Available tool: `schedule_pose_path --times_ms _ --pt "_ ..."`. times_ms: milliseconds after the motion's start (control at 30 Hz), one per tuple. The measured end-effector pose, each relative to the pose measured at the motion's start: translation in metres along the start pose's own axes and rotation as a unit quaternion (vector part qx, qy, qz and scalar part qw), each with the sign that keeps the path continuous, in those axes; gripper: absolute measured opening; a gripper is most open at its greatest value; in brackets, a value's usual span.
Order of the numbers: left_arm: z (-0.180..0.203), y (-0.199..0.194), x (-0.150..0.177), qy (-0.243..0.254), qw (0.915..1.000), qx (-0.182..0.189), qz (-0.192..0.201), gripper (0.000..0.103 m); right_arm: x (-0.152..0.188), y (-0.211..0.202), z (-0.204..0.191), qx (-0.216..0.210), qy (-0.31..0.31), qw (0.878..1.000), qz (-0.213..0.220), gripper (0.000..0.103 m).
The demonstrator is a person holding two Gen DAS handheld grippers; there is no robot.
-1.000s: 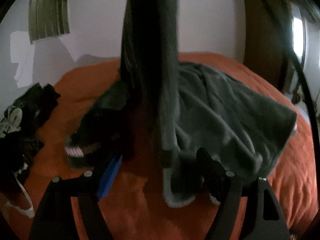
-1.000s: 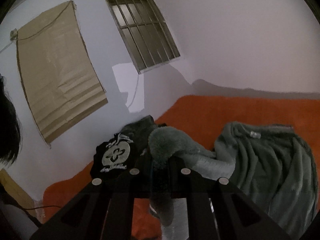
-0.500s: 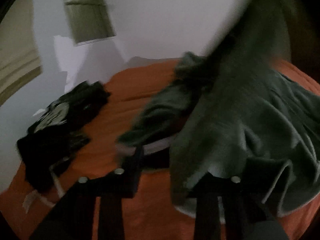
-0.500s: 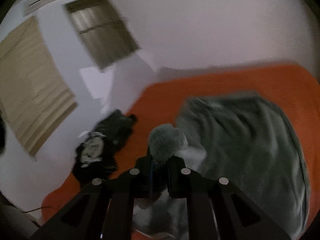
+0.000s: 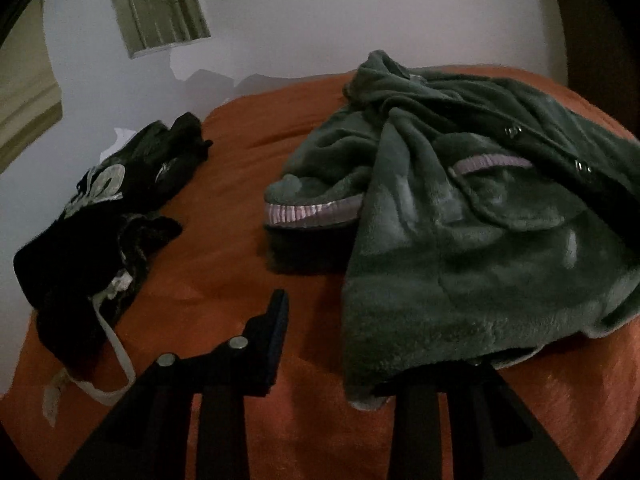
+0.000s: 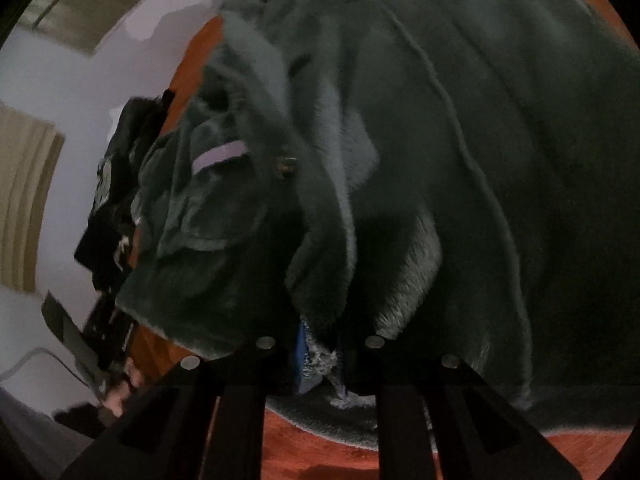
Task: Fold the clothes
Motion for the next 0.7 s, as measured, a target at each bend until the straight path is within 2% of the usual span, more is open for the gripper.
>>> schedule_pose_path --times_ms 133,200,267,367,567,633,700 --pt "0.012 -0.015 0.006 0.077 0.9960 -0.036 0.030 0.051 -0.008 -0.018 -0.020 -0.035 -0.024 0.999 0.011 0.012" --pt "0.022 -0.028 0.010 0.125 0.9896 -0.053 0.047 0.052 -0.012 -0.030 -0.038 -0.063 -0.034 0.997 0.021 0.012" --pt "0.036 -0.040 0.013 0.163 0.9831 -0.053 0.064 0.053 -0.017 -0.042 -0.057 -0.086 -0.051 0.994 0.033 0.012" --pt "0.055 -0.051 0.009 0.190 0.9770 -0.048 0.086 0.055 -0.023 -0.056 -0.080 -0.091 -0.082 0.991 0.051 0.012" --pt "0.070 -0.035 -0.013 0.216 0.9676 -0.104 0.079 0.056 -0.022 -0.070 -0.099 -0.087 -0.112 0.988 0.066 0.012" --pt "0.071 -0.031 -0.018 0.230 0.9623 -0.118 0.084 0.056 -0.021 -0.076 -0.098 -0.087 -0.111 0.988 0.069 0.012" --pt "0.075 -0.035 -0.019 0.254 0.9529 -0.129 0.104 0.056 -0.020 -0.077 -0.096 -0.085 -0.110 0.988 0.070 0.012"
Point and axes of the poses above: each gripper's, at about its wrist camera, not at the fingertips, and y roughly the way its jaws point, z to its right, x to its underside, the point moved 8 cm from there along y, roughly the way its jaws point, and after that the axes turned 8 degrees about y, right-handed, at the moved point
